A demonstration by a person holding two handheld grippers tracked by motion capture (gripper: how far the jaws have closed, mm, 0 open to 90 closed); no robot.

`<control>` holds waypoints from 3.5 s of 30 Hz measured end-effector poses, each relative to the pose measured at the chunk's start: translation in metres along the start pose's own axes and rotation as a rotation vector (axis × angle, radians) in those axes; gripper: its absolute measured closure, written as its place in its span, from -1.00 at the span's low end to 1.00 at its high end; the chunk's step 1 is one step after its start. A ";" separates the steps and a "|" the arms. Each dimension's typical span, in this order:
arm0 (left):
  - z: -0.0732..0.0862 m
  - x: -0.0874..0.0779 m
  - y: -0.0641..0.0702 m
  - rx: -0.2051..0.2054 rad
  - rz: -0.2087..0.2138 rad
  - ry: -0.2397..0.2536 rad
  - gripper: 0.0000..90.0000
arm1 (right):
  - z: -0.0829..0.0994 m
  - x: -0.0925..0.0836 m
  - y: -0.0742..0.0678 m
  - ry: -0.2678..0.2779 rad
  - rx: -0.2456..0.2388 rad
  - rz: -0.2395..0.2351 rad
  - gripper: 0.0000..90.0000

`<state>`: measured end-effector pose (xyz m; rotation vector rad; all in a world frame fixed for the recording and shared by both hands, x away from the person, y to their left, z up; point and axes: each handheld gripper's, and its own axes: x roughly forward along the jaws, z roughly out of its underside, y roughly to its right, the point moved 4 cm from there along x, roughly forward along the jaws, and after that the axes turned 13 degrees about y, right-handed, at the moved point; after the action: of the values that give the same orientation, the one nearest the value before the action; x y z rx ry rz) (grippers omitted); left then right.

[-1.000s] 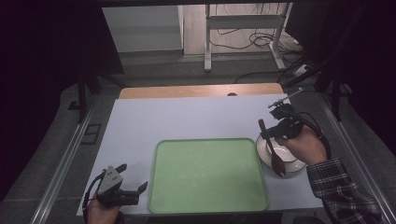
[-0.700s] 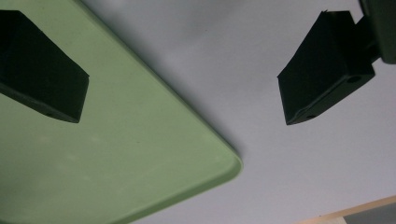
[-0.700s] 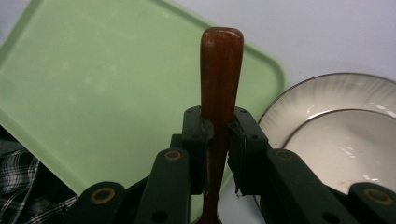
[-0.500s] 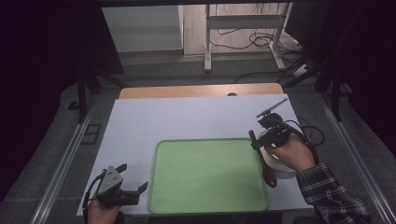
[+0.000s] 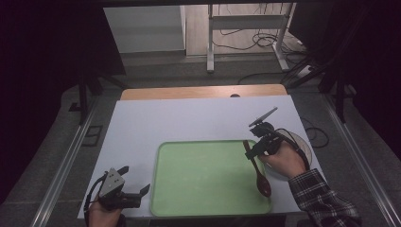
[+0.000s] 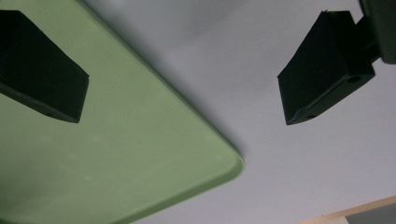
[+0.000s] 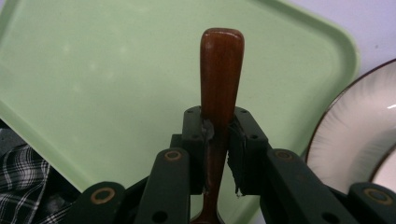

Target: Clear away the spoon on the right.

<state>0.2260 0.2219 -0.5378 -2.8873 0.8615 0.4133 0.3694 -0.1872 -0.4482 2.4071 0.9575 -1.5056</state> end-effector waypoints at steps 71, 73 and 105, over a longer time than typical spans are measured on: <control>0.000 0.001 0.001 0.007 0.001 -0.004 -0.96 | 0.052 0.037 -0.017 0.290 -0.212 0.008 0.66; 0.000 0.001 0.001 0.004 0.000 -0.004 -0.96 | 0.056 0.039 -0.015 0.315 -0.205 0.008 0.73; 0.001 0.001 0.001 0.014 0.005 -0.014 -0.96 | 0.074 0.067 -0.008 0.285 -0.266 0.065 1.00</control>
<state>0.2263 0.2202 -0.5390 -2.8669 0.8655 0.4265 0.3286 -0.1835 -0.5395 2.4655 1.0442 -0.9588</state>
